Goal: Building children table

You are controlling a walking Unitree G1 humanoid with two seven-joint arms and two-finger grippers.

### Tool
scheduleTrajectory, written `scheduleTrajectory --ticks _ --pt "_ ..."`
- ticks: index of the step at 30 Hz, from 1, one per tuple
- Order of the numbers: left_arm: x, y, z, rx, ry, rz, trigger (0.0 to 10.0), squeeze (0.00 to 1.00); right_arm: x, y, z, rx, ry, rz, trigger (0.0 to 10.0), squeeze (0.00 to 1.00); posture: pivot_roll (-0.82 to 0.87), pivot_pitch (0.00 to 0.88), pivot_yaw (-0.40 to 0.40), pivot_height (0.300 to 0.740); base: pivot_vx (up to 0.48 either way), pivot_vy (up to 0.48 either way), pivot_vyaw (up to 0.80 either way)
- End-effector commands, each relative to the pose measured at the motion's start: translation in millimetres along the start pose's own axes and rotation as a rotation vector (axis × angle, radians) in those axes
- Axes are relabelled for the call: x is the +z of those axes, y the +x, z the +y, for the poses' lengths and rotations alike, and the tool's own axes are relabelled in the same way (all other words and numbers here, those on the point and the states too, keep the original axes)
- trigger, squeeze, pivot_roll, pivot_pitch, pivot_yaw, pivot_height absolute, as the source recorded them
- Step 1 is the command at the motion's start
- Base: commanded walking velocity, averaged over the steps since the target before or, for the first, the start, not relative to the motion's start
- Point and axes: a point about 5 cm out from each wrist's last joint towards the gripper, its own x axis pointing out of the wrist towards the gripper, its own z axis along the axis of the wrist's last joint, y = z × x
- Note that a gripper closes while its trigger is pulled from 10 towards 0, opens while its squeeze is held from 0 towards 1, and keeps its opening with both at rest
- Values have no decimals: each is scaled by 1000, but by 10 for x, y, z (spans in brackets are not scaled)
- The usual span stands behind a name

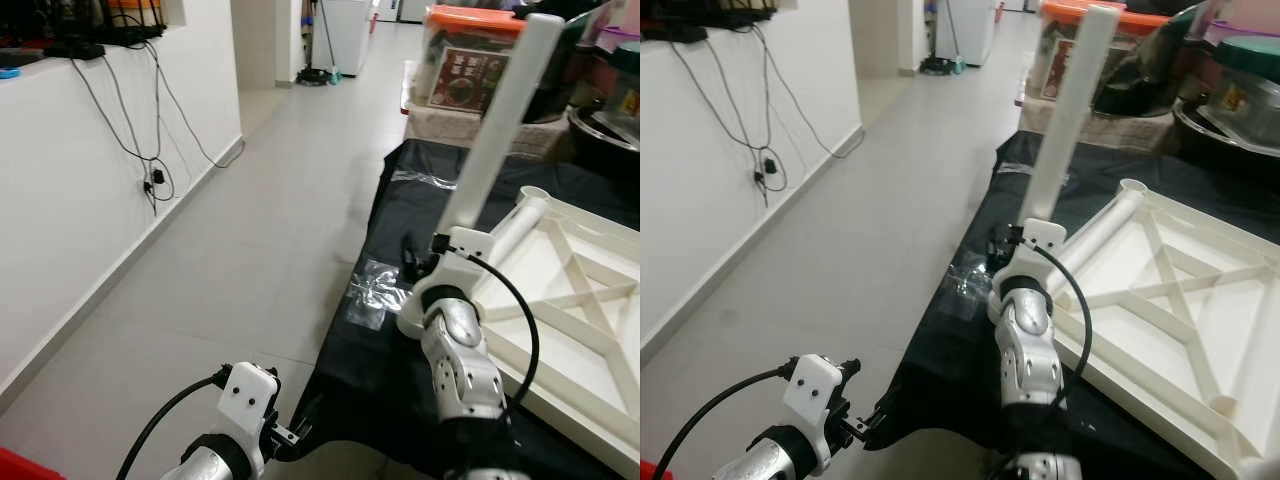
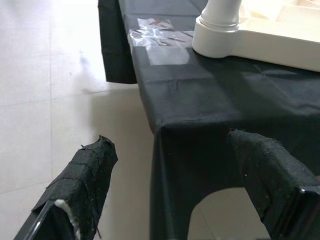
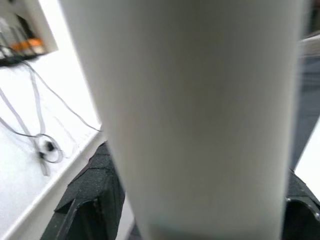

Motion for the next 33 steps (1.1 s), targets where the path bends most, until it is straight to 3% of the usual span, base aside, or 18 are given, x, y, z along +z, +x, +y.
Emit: scheduleTrajectory --ticks 1,4,5,7,8,10,13,14,17,22,23,25,26,27,28,30,32,33 --pt "-24 7 -9 -2 -9 10 10000 0 57 63 78 112 14 -7 10000 0 131 50 -66 740 0 0 0" --pt "-26 10 -12 -7 -11 10 10000 0 204 216 -109 412 60 69 10000 0 129 50 -64 740 0 0 0" --pt "-26 10 -12 -7 -11 10 10000 0 204 216 -109 412 60 69 10000 0 129 50 -64 740 0 0 0" --pt "-28 12 -18 -9 -13 11 10000 0 262 212 -137 610 148 123 10000 0 129 47 -64 740 0 0 0" --pt "-28 12 -18 -9 -13 11 10000 0 262 212 -137 610 148 123 10000 0 129 47 -64 740 0 0 0" --pt "-31 13 -24 -10 -14 11 10000 0 304 162 -99 815 176 162 10000 0 133 46 -68 740 0 0 0" --pt "-31 7 -29 -8 -15 12 10000 0 314 75 -6 1044 140 213 10000 0 142 47 -75 740 0 0 0" --pt "-31 7 -29 -8 -15 12 10000 0 314 75 -6 1044 140 213 10000 0 142 47 -75 740 0 0 0" --pt "-35 -10 -37 -6 -16 13 10000 0 214 -2 145 1250 42 301 10000 0 146 45 -78 740 0 0 0" --pt "-42 -22 -48 -9 -19 16 10000 0 106 -121 249 1455 -9 414 10000 0 146 40 -77 740 0 0 0" --pt "-43 -22 -51 -11 -20 17 10000 0 52 -143 262 1490 -50 451 3294 0 145 37 -80 740 0 0 0" --pt "-44 -22 -52 -12 -21 17 10000 0 16 -156 267 1508 -80 475 3294 0 145 37 -80 740 0 0 0" --pt "-46 -20 -52 -12 -21 18 10000 0 -36 -144 271 1485 -129 477 0 0 147 33 -81 740 0 0 0" --pt "-46 -20 -52 -12 -21 18 10000 0 -36 -144 271 1485 -129 477 0 0 147 33 -81 740 0 0 0" --pt "-47 -20 -53 -12 -21 18 10000 0 -82 -29 249 1332 -208 426 0 0 147 33 -81 740 0 0 0" --pt "-47 -20 -53 -12 -21 18 10000 0 -86 5 239 1285 -220 407 0 0 147 33 -81 740 0 0 0" --pt "-55 -22 -53 -13 -21 20 10000 0 -63 177 130 971 -224 318 0 0 139 21 -79 740 0 0 0" --pt "-55 -22 -53 -13 -21 20 10000 0 -63 177 130 971 -224 318 0 0 139 21 -79 740 0 0 0"
